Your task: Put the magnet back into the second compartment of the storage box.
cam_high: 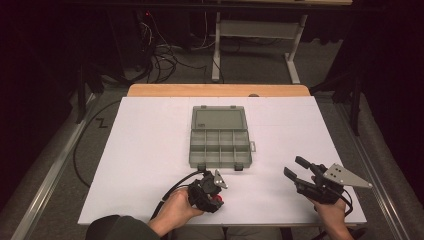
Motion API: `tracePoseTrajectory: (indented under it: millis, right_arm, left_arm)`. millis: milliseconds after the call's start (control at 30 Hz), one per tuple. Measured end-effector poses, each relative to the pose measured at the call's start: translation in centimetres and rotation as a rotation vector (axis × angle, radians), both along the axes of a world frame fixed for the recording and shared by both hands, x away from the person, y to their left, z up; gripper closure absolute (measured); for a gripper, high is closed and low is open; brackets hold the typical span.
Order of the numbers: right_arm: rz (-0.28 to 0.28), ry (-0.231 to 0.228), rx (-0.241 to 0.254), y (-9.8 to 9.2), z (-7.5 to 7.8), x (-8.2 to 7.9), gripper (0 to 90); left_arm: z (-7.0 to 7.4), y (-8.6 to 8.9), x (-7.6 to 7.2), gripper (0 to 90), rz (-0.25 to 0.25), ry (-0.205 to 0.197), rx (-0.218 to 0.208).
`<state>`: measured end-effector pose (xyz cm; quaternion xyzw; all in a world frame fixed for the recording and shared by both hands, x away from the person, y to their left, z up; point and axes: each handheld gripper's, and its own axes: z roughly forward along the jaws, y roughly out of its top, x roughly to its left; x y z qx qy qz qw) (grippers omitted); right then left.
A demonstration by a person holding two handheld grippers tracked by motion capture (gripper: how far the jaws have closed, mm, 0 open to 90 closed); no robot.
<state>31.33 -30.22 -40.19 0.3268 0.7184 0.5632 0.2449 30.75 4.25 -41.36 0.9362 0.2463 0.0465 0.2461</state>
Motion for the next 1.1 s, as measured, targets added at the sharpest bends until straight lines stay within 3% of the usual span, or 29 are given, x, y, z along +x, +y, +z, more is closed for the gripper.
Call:
tracePoseTrajectory:
  millis: [1100]
  right_arm:
    - [0.001,-0.006,0.007,-0.02,0.05,-0.06,42.3]
  left_arm:
    - [0.33,-0.01,0.20,61.7,0.013,0.001,-0.010]
